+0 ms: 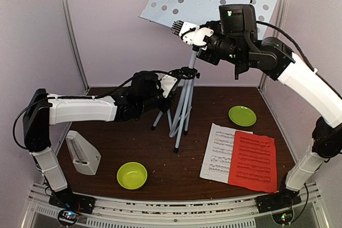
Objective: Set up the instrument practice props
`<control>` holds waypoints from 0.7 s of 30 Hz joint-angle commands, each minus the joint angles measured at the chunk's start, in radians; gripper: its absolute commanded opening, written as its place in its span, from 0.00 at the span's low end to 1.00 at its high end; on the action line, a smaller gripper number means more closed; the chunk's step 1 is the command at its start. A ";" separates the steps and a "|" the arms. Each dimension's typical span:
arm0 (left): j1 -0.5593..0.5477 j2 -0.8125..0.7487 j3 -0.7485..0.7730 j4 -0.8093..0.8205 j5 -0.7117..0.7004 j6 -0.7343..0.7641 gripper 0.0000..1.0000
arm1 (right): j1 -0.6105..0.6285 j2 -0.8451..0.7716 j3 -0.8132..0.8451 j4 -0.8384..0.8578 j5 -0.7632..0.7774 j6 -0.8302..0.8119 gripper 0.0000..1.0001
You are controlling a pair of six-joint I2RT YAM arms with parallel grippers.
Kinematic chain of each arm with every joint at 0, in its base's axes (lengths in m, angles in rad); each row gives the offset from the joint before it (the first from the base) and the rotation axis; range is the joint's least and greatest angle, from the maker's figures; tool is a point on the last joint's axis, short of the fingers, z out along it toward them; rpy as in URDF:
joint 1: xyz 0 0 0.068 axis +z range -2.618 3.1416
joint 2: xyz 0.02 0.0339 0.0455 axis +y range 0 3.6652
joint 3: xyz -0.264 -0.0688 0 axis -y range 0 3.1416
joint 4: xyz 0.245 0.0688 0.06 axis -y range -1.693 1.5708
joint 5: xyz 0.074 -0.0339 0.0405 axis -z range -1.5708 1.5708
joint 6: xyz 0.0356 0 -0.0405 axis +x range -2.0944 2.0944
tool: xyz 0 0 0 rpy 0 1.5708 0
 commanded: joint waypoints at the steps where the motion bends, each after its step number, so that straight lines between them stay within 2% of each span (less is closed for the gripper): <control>1: -0.010 -0.010 -0.041 0.044 0.015 0.251 0.00 | 0.019 -0.096 0.152 0.324 -0.032 -0.078 0.00; 6: 0.000 0.018 -0.074 0.108 -0.088 0.303 0.00 | 0.029 -0.089 0.155 0.329 -0.070 -0.119 0.00; 10: 0.010 0.037 -0.101 0.171 -0.145 0.288 0.00 | 0.062 -0.073 0.151 0.330 -0.116 -0.177 0.00; 14: 0.010 0.065 -0.099 0.199 -0.170 0.257 0.00 | 0.102 -0.055 0.091 0.350 -0.124 -0.254 0.00; 21: 0.002 0.142 -0.104 0.269 -0.304 0.219 0.00 | 0.166 -0.043 -0.039 0.454 -0.093 -0.334 0.00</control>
